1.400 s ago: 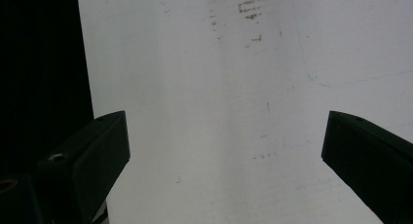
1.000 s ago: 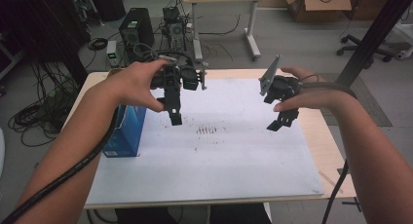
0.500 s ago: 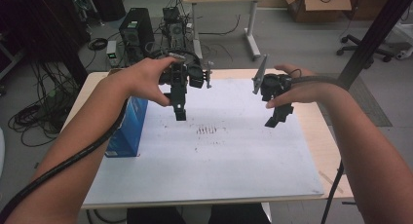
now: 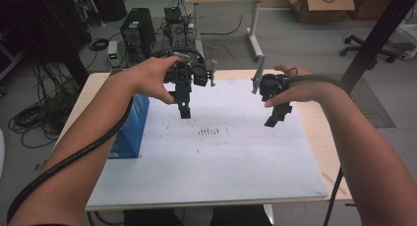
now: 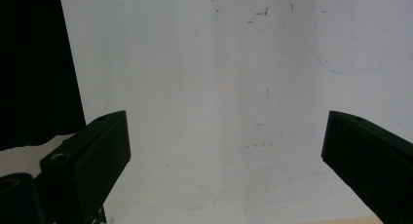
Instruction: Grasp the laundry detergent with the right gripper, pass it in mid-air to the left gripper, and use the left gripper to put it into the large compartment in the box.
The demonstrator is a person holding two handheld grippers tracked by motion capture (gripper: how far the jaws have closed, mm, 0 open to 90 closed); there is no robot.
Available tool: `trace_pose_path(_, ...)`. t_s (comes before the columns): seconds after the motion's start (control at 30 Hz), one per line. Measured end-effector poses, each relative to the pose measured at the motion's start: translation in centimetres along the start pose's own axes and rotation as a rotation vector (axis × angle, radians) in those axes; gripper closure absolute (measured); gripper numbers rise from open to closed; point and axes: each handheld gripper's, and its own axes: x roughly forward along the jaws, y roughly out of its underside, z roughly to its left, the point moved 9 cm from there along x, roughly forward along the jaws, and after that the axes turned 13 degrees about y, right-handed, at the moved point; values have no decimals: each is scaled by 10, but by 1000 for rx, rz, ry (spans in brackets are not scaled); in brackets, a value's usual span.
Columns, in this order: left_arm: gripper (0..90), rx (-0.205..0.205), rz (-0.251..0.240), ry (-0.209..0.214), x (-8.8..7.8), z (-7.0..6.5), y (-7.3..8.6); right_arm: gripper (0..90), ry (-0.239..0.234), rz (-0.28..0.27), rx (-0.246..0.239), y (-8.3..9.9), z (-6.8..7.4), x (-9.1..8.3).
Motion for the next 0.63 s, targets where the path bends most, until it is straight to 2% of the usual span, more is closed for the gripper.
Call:
trace_pose_path(0.2,2,-12,-8,0,0,1,5,35,-1,1,-2,-1,-1,0)
trace_pose_path(0.3,1,-18,3,-4,0,3,9,35,-6,3,-3,-1,-1,2)
trace_pose_path(0.63,1,-18,-24,3,2,2,8,32,-3,-14,4,-3,0,2)
